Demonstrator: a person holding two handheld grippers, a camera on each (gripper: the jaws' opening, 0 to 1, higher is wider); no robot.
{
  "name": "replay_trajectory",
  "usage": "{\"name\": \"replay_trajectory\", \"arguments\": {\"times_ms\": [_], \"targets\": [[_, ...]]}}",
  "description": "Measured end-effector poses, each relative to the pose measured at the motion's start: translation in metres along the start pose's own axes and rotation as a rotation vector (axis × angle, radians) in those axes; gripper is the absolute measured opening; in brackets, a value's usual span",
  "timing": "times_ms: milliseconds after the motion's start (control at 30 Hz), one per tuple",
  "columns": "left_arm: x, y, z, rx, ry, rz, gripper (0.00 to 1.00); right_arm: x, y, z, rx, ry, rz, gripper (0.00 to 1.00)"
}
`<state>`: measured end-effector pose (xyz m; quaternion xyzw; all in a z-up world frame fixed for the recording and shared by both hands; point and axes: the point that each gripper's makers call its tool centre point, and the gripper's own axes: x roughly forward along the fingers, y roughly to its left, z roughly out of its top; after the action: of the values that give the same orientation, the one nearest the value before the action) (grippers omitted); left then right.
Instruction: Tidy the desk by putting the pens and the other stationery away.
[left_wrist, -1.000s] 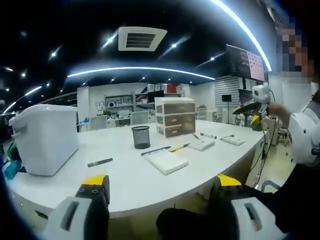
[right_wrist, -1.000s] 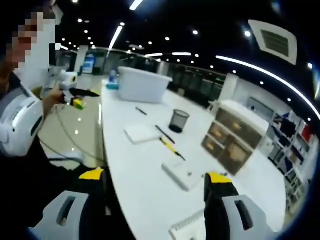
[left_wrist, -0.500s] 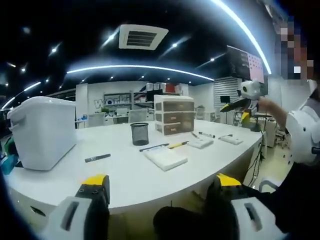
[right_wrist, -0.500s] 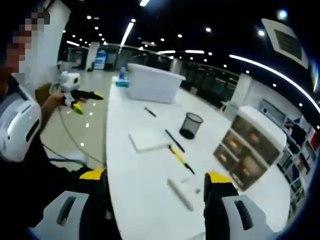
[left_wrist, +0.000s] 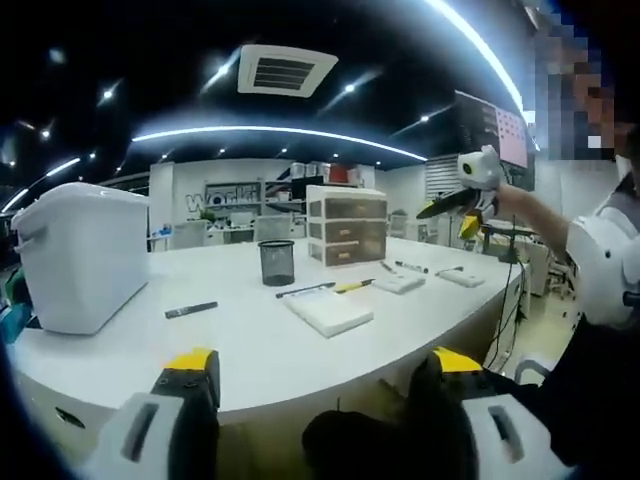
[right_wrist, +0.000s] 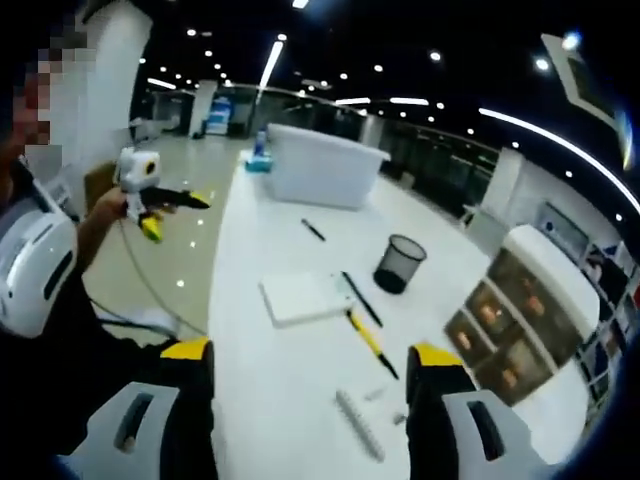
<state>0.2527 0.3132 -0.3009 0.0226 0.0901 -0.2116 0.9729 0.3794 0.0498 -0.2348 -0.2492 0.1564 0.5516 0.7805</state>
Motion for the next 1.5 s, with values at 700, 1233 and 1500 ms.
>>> {"name": "replay_trajectory", "arguments": {"times_ms": [700,1233,1500], "targets": [[0.000,0.007,-0.005,-0.019,0.001,0.009,0.84,0.063,-0.012,0.039,-0.048,0.017,0.095,0.71],[-0.002,0.009,-0.011,-0.033,0.000,0.007,0.83,0.109,-0.008,0.072,-0.092,0.020,0.166,0.70],[-0.003,0.013,-0.013,-0.040,-0.003,0.010,0.83,0.134,-0.009,0.077,-0.118,0.045,0.194,0.68]]}}
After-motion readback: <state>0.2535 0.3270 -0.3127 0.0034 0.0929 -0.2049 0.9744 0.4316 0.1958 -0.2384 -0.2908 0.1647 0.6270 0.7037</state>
